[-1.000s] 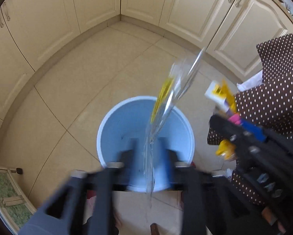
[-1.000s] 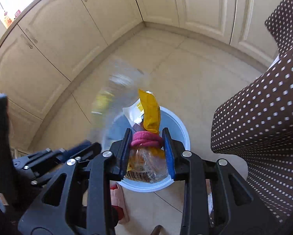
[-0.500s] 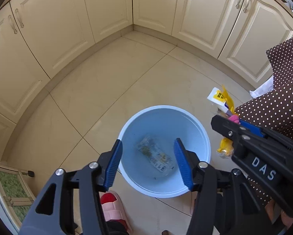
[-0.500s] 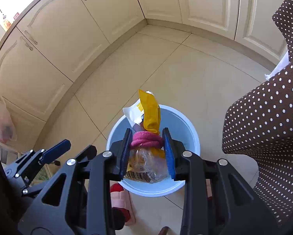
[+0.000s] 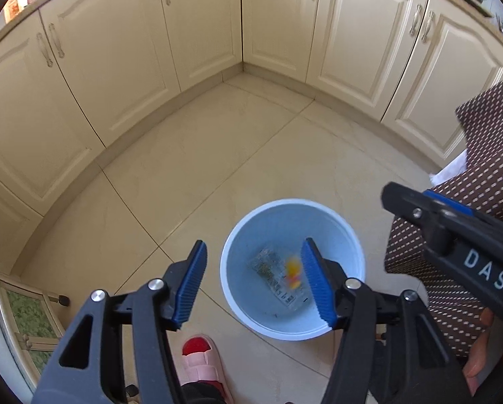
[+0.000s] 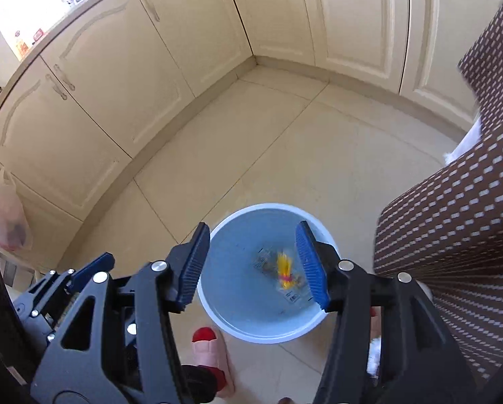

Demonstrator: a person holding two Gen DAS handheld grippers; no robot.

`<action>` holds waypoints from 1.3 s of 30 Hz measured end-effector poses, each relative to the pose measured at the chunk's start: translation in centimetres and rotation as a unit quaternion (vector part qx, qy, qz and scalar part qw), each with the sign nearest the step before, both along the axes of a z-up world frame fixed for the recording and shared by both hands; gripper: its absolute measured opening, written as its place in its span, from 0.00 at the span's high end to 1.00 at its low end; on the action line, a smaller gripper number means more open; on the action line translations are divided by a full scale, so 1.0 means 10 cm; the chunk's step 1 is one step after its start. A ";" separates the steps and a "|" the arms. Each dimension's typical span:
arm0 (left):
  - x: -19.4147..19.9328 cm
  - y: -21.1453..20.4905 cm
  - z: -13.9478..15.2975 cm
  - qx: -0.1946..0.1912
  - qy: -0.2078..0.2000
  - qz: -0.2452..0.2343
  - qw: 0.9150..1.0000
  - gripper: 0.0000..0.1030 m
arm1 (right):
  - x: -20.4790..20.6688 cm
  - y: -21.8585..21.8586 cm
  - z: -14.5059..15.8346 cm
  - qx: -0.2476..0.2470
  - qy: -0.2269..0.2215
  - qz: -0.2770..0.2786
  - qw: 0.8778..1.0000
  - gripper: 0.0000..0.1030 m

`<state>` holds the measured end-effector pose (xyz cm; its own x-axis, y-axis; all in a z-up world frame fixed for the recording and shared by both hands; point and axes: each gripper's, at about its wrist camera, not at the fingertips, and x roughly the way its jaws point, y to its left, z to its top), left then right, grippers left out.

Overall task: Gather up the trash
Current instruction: 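Grasp the pink wrapper with the left tool while the right tool grasps the orange peel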

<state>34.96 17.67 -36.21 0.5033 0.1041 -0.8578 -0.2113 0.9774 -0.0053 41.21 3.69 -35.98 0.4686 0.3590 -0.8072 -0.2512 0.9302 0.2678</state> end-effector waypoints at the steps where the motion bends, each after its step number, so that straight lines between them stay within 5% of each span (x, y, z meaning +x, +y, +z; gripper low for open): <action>1: -0.03 -0.01 0.08 -0.002 -0.005 0.001 1.000 0.43 | -0.05 -0.03 0.11 -0.005 -0.010 -0.001 1.000 0.48; 6: -0.31 -0.21 0.73 -0.005 -0.064 -0.020 0.998 0.42 | -0.44 -0.34 0.79 -0.029 -0.084 -0.018 0.996 0.49; 11: -0.64 -0.63 1.39 -0.025 -0.130 -0.061 0.989 0.39 | -1.10 -0.83 1.64 -0.059 -0.188 -0.056 0.979 0.49; 18: -1.05 -1.66 2.23 -0.033 -0.199 -0.176 0.963 0.34 | -2.03 -1.79 2.43 -0.068 -0.269 -0.133 0.952 0.48; 26: -1.23 -2.90 2.55 -0.055 -0.192 -0.298 0.933 0.33 | -2.56 -2.99 2.67 -0.083 -0.278 -0.243 0.926 0.46; 32: -1.09 -3.57 2.44 -0.051 -0.161 -0.340 0.925 0.33 | -2.55 -3.62 2.64 -0.062 -0.244 -0.289 0.923 0.45; 39: -0.82 -3.93 2.34 -0.038 -0.132 -0.354 0.925 0.34 | -2.40 -3.85 2.55 -0.032 -0.214 -0.291 0.932 0.44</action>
